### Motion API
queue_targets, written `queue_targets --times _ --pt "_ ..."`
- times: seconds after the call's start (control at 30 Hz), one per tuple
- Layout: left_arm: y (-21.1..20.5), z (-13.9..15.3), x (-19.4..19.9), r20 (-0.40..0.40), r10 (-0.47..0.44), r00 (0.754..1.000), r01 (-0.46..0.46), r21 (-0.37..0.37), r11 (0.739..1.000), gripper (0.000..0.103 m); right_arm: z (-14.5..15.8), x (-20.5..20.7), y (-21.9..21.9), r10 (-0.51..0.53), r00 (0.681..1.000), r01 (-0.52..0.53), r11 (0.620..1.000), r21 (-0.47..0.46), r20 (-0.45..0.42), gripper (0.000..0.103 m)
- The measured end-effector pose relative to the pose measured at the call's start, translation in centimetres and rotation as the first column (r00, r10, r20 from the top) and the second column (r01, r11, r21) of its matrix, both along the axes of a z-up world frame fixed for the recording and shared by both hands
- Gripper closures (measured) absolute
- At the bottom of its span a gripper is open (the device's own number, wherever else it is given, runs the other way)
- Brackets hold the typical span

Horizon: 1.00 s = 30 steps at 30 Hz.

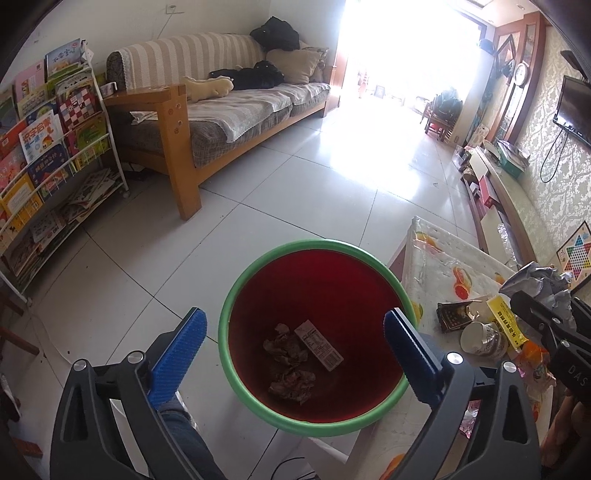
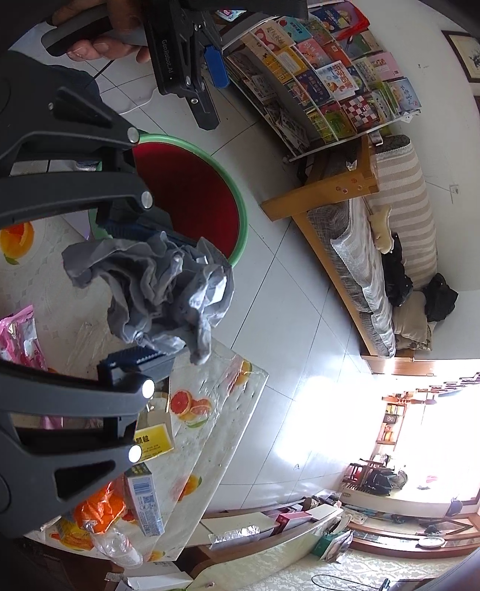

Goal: Collect trash
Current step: 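Lower the blue-white paper into the red bin and open the right tool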

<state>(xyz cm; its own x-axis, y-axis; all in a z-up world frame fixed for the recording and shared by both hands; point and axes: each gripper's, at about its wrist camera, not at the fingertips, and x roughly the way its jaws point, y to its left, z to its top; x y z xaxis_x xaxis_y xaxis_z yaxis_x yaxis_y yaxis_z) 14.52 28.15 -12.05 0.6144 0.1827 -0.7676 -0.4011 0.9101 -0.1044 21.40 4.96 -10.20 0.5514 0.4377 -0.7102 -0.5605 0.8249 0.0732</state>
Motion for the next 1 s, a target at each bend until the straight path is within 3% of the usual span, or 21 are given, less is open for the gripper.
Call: queue_targets --times 0.43,0.6,0.67,0.8,1.0 --pt "5.0 -0.7 -3.5 0.034 0.152 0.988 -0.151 -0.033 0.988 0.009 -2.3 0.6 9.7 0.15 0.987 -0.15 0.989 0.001 -0.052 0.057" --pt "6.3 -0.8 -4.2 0.032 0.178 0.983 -0.177 -0.028 0.984 0.009 -3.4 0.3 11.6 0.179 0.981 -0.18 0.984 -0.012 -0.069 0.056" --pt "6.8 -0.7 -4.5 0.036 0.191 0.981 -0.19 -0.027 0.981 0.009 -3.7 0.3 11.8 0.182 0.981 -0.183 0.983 -0.012 -0.072 0.052" --pt "7.1 -0.6 -4.6 0.037 0.195 0.98 -0.194 -0.024 0.981 0.009 -4.2 0.3 12.1 0.187 0.978 -0.19 0.982 -0.017 -0.093 0.028" --pt "6.0 -0.5 -4.5 0.035 0.179 0.983 -0.178 -0.026 0.984 0.009 -3.0 -0.2 11.7 0.192 0.98 -0.193 0.981 -0.016 -0.054 0.014"
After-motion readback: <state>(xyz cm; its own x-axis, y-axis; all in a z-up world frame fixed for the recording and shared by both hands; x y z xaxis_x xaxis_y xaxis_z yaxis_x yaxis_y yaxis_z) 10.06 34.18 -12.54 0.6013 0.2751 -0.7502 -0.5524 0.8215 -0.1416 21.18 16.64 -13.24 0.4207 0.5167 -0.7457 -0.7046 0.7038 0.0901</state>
